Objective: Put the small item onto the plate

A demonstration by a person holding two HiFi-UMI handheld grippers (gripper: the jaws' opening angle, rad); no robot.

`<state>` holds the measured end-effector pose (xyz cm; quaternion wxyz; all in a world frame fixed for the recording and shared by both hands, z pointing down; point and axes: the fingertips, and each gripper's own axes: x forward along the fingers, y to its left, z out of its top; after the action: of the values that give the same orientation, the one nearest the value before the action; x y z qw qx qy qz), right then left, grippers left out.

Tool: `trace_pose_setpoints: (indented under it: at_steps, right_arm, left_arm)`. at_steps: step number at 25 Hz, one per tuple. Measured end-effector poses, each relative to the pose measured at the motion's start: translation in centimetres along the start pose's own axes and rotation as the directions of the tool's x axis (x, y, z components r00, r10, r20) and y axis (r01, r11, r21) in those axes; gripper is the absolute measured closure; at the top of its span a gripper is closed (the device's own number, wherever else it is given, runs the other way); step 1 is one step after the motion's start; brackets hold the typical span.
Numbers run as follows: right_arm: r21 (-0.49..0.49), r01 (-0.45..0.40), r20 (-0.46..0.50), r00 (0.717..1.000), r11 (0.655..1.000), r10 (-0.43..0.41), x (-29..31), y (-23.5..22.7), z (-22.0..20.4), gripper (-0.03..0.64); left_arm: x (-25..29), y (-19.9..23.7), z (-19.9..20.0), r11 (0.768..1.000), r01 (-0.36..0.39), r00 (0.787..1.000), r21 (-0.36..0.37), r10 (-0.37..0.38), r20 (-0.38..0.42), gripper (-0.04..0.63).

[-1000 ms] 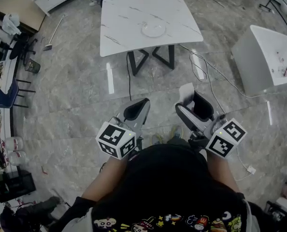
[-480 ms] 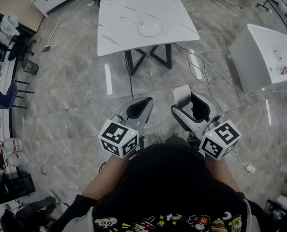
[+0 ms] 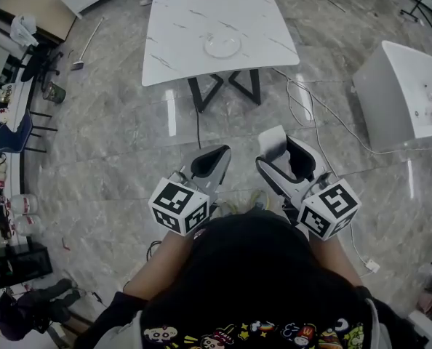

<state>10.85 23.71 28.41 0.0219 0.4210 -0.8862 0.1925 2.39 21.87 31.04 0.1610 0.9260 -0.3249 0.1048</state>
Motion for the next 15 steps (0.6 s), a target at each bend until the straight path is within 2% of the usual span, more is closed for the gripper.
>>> trace_pose_setpoints:
  at_steps: [6, 15]
  right_arm:
    - [-0.012, -0.034, -0.017, 0.999, 0.999, 0.034, -0.5, -4.0, -0.9, 0.287]
    - [-0.046, -0.040, -0.030, 0.999, 0.998, 0.039, 0.6, -5.5, -0.3, 0.287]
  left_arm:
    - [3.4, -1.4, -1.0, 0.999, -0.042, 0.999, -0.012, 0.042, -0.022, 0.595]
    - [5.0, -0.2, -0.7, 0.998, -0.059, 0.998, -0.017, 0.059, -0.010, 0.595]
